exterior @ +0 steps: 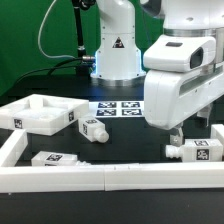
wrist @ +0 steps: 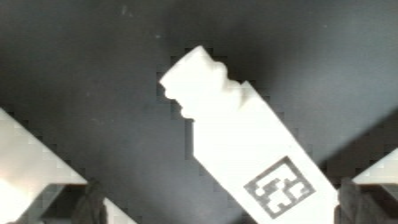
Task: Assemble one leg
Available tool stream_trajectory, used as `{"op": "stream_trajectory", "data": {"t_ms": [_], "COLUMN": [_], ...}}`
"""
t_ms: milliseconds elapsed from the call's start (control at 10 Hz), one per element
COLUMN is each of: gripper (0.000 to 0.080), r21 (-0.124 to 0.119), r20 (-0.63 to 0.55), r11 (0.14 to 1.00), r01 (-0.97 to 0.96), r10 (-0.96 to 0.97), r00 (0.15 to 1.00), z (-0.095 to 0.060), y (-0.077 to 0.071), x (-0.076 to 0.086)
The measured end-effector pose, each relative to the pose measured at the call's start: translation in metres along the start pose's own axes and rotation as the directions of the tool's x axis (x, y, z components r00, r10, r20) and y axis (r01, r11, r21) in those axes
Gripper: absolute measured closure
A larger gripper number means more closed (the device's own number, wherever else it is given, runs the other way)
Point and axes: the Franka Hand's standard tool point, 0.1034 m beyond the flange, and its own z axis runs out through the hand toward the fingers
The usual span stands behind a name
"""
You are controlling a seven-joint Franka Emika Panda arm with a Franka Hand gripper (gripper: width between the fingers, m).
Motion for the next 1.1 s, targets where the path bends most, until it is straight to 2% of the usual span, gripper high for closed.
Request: {"op": "stream_trajectory", "data": {"t_ms": [200, 300, 400, 600, 800, 1100], "gripper": [0.015, 0.015, 0.015, 0.015, 0.015, 0.0179], "r21": [0.002, -0.027, -0.026, -0.063, -0.058, -0.059], "r20": [0.002, -0.025, -0.023, -0.034, -0.024, -0.025], "r11": [1.0, 0.998, 0.995, 0.986, 0.979, 0.979], "r01": [0.001, 0.065, 0.094, 0.154, 0.193, 0.193], "r10": [-0.001, -0.066, -0.095, -0.156, -0.195, -0.195], "r00": [1.0, 0.998, 0.995, 0.987, 0.98, 0.981], "z": [0.002, 0.014, 0.023, 0.026, 0.034, 0.034], "y": [-0.001, -0.004, -0.01, -0.019, -0.022, -0.022], "x": [0.0, 0.004, 0.004, 0.015, 0.009, 0.01]}}
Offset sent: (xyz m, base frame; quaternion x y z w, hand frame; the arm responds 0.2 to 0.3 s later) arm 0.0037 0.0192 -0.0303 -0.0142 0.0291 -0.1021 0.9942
